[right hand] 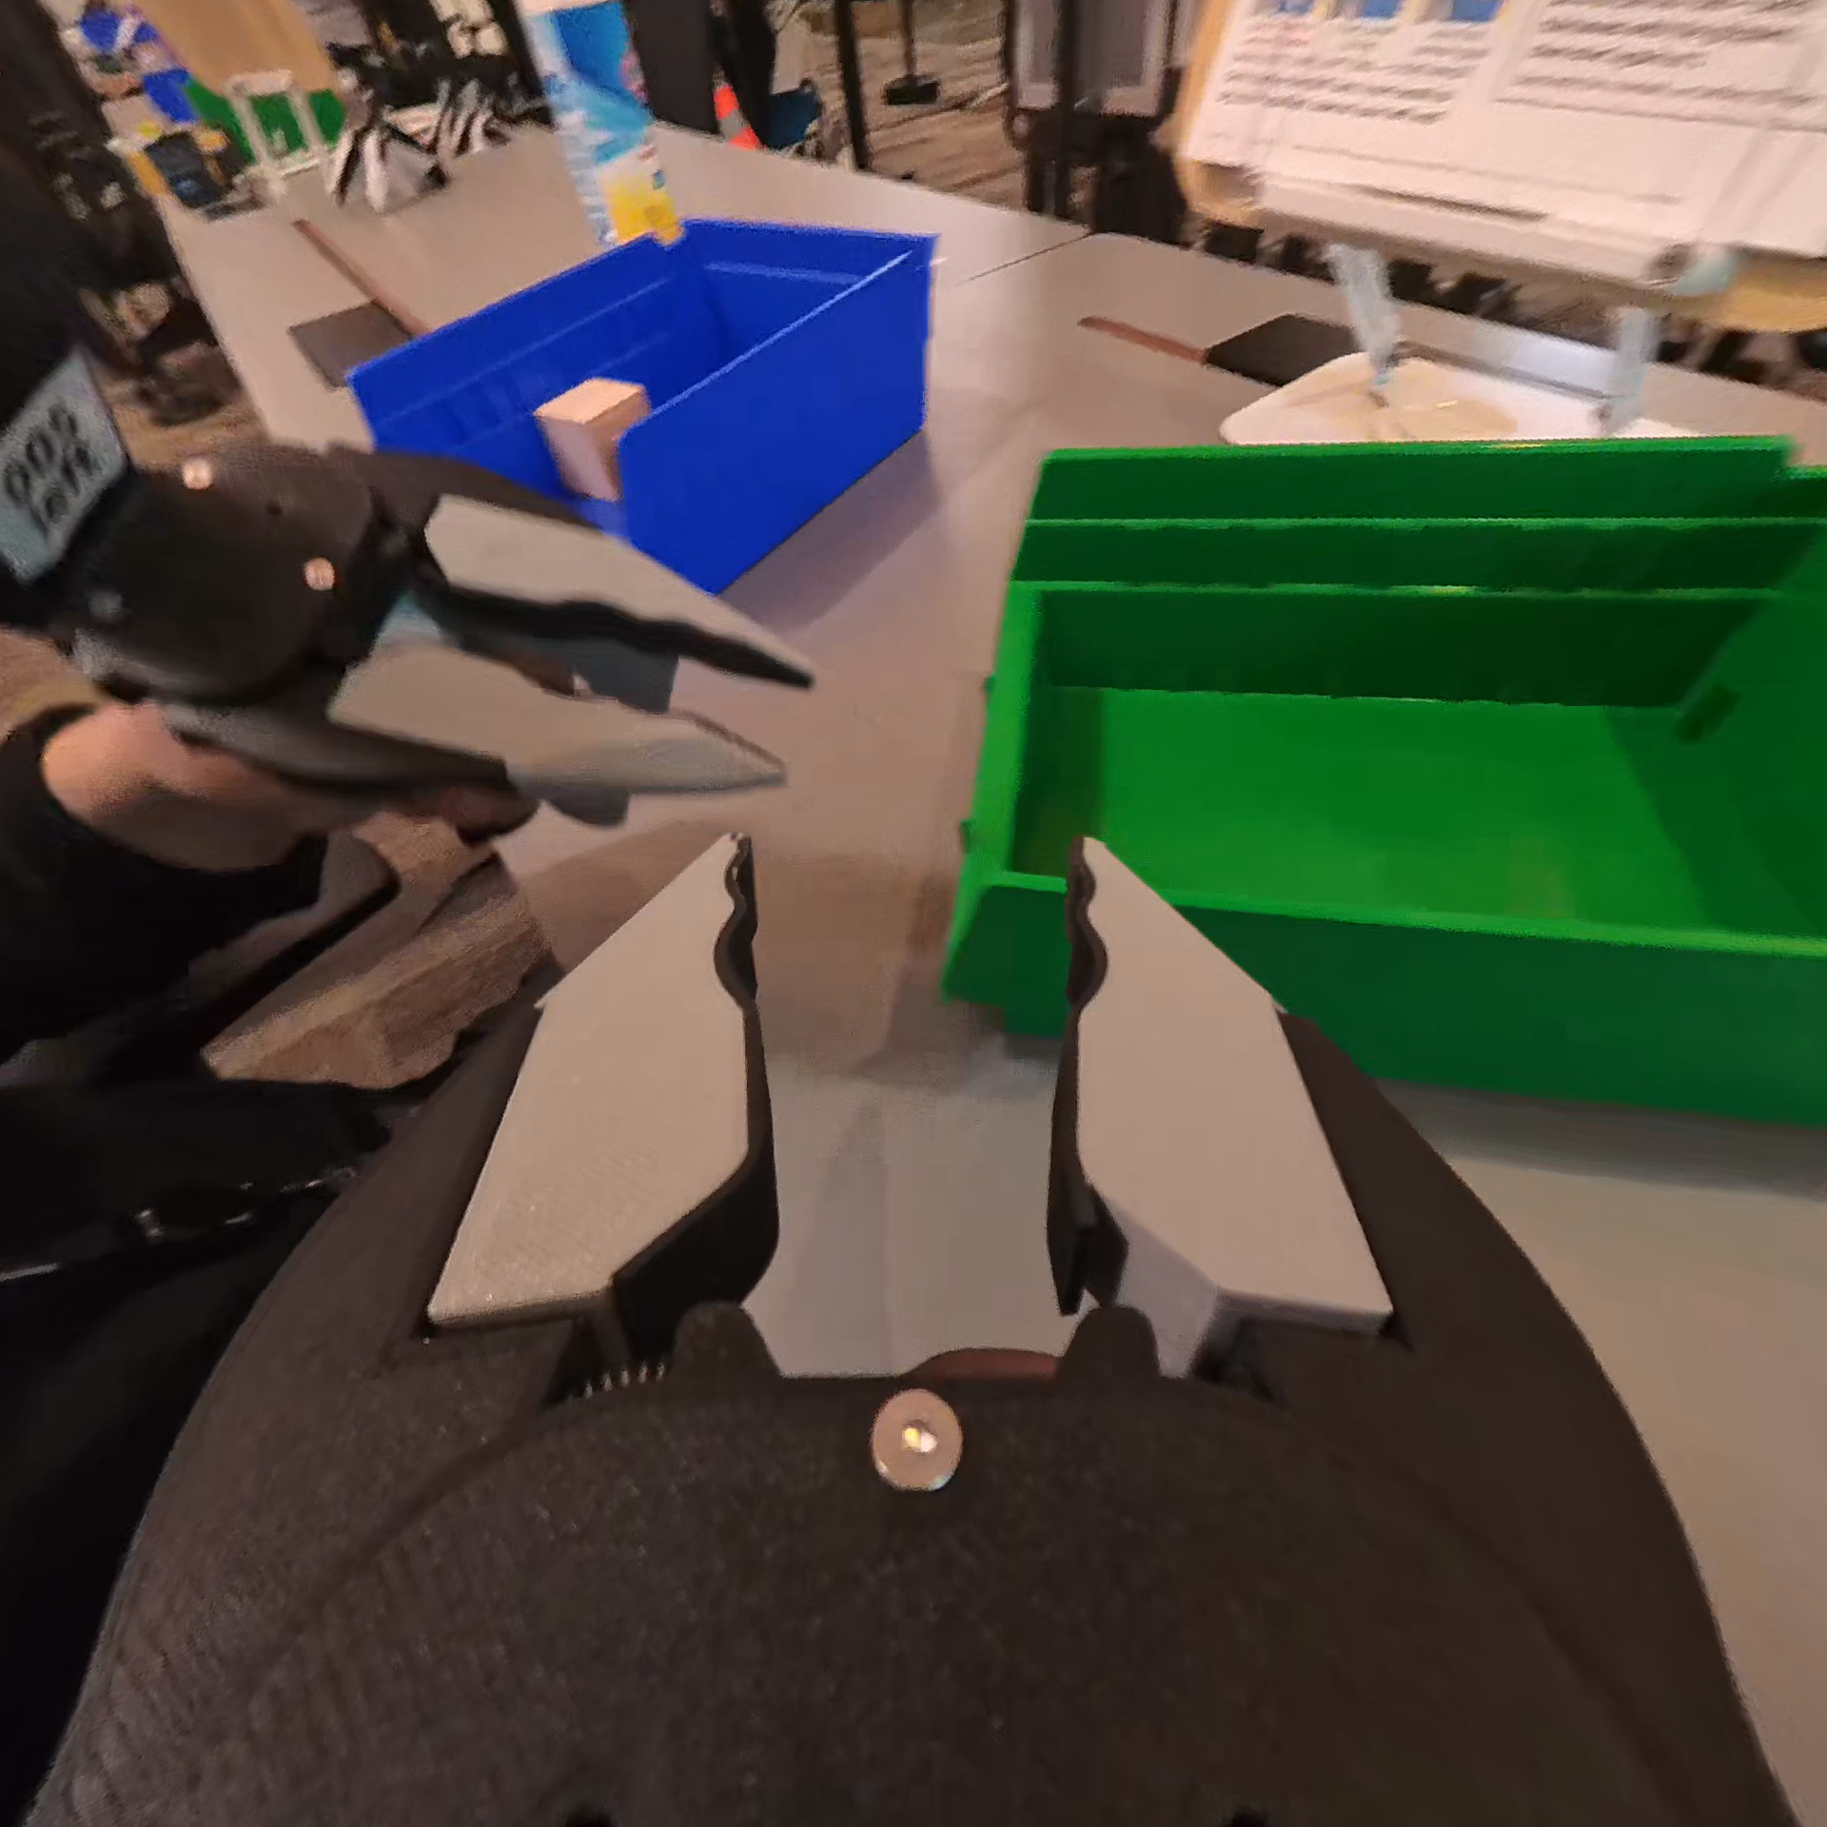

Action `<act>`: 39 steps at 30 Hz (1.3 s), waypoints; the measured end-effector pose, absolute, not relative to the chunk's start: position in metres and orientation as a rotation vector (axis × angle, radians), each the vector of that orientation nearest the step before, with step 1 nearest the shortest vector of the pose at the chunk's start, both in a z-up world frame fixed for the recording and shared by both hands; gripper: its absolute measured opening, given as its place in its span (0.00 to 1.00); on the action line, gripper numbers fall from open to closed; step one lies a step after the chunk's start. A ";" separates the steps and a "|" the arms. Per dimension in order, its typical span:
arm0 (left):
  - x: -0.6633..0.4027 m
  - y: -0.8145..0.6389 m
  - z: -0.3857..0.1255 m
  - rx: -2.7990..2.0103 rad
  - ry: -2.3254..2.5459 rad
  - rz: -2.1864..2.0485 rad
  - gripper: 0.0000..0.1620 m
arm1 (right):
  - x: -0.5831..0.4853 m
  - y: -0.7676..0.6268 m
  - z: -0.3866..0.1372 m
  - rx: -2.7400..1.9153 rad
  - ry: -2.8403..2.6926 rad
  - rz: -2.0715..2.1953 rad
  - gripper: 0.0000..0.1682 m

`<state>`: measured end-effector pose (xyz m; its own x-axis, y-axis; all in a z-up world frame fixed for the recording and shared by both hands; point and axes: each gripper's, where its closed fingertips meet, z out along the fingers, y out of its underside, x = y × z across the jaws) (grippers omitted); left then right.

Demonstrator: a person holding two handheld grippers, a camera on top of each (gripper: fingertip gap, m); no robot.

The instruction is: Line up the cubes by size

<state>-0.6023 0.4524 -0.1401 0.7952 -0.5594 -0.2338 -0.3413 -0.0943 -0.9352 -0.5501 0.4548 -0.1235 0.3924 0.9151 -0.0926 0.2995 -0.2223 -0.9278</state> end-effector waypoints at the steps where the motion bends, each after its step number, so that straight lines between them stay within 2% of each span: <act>1: -0.621 0.445 -0.138 -1.713 0.684 -0.222 0.15 | -0.561 0.449 -0.128 -1.742 -1.103 0.847 0.36; 7: -0.744 0.416 -0.143 -1.779 0.462 -0.084 0.15 | -0.602 0.458 -0.170 -1.845 -1.193 0.601 0.29; 9: -0.775 0.408 -0.150 -1.792 0.385 -0.056 0.15 | -0.596 0.474 -0.176 -1.844 -1.179 0.475 0.07; 10: -0.788 0.404 -0.153 -1.796 0.352 -0.050 0.14 | -0.590 0.480 -0.176 -1.843 -1.170 0.430 0.00; 15: -0.836 0.392 -0.171 -1.831 0.243 -0.002 0.14 | -0.536 0.499 -0.179 -1.953 -1.086 0.324 0.00; 22: -0.899 0.394 -0.185 -1.891 0.160 0.244 0.14 | -0.416 0.565 -0.182 -2.069 -0.813 0.056 0.17; 24: -0.922 0.393 -0.189 -1.910 0.115 0.302 0.14 | -0.405 0.567 -0.188 -2.139 -0.772 0.156 0.28; 27: -0.957 0.390 -0.194 -1.926 0.044 0.369 0.12 | -0.438 0.542 -0.176 -2.050 -0.842 0.478 0.34; 29: -0.975 0.390 -0.193 -1.923 0.018 0.379 0.04 | -0.472 0.514 -0.167 -1.958 -0.960 0.708 0.38; 35: -0.980 0.386 -0.187 -2.001 0.007 0.260 0.29 | -0.507 0.498 -0.167 -1.833 -1.080 0.721 0.41; 39: -0.905 0.385 -0.175 -1.933 0.162 0.056 0.35 | -0.508 0.518 -0.196 -1.887 -1.067 0.528 0.37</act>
<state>-0.9052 0.3848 -0.1748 0.9894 -0.0863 -0.1169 -0.1401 -0.3518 -0.9255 -0.5084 0.5184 -0.1957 0.5403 0.8397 0.0546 0.4659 -0.2445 -0.8504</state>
